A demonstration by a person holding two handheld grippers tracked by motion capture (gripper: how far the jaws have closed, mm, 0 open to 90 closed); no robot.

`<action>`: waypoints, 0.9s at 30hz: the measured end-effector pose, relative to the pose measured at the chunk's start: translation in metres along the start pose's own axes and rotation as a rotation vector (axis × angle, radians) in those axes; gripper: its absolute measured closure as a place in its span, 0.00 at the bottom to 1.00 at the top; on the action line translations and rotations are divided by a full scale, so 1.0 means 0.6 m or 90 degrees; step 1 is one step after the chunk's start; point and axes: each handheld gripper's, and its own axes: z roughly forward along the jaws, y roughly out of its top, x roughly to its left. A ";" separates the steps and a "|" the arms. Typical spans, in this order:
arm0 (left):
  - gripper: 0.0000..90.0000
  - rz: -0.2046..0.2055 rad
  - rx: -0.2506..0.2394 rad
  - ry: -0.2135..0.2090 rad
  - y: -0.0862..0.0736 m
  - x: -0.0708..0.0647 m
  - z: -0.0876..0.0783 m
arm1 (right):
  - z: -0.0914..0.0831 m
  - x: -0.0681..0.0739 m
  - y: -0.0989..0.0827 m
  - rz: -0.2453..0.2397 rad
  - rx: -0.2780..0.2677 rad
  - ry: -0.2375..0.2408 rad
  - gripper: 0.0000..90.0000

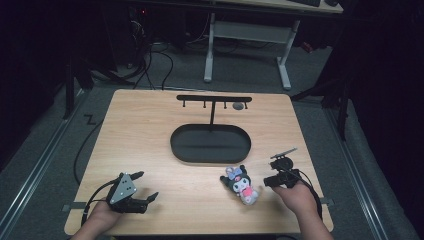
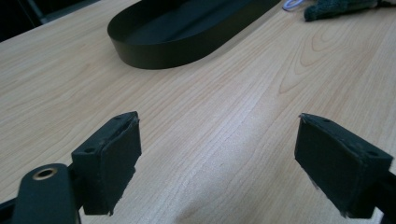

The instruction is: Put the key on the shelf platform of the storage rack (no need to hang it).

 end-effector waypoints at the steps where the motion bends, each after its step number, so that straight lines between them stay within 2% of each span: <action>1: 0.17 0.000 -0.004 0.001 -0.001 0.000 -0.001 | -0.001 0.000 0.002 -0.010 0.008 -0.001 0.39; 5: 0.17 -0.004 -0.019 0.008 -0.003 0.000 -0.006 | -0.008 0.009 0.011 -0.028 0.022 -0.003 0.38; 11: 0.17 -0.004 -0.020 0.011 -0.003 0.000 -0.006 | -0.018 0.019 0.023 -0.053 0.042 0.010 0.37; 15: 0.17 -0.002 -0.021 0.011 -0.004 -0.002 -0.007 | -0.021 0.027 0.028 -0.073 0.050 -0.003 0.37; 19: 0.17 -0.001 -0.023 0.012 -0.004 -0.003 -0.008 | -0.024 0.036 0.029 -0.085 0.057 0.003 0.36; 21: 0.17 -0.004 -0.026 0.009 -0.005 -0.001 -0.009 | -0.027 0.038 0.030 -0.087 0.056 0.006 0.35; 22: 0.17 -0.006 -0.026 0.010 -0.005 -0.001 -0.009 | -0.029 0.040 0.030 -0.077 0.058 0.009 0.35; 23: 0.17 -0.009 -0.026 0.010 -0.005 0.000 -0.009 | -0.029 0.040 0.030 -0.082 0.054 0.011 0.34; 27: 0.17 -0.008 -0.021 0.008 -0.004 0.000 -0.008 | -0.036 0.046 0.030 -0.090 0.052 0.007 0.33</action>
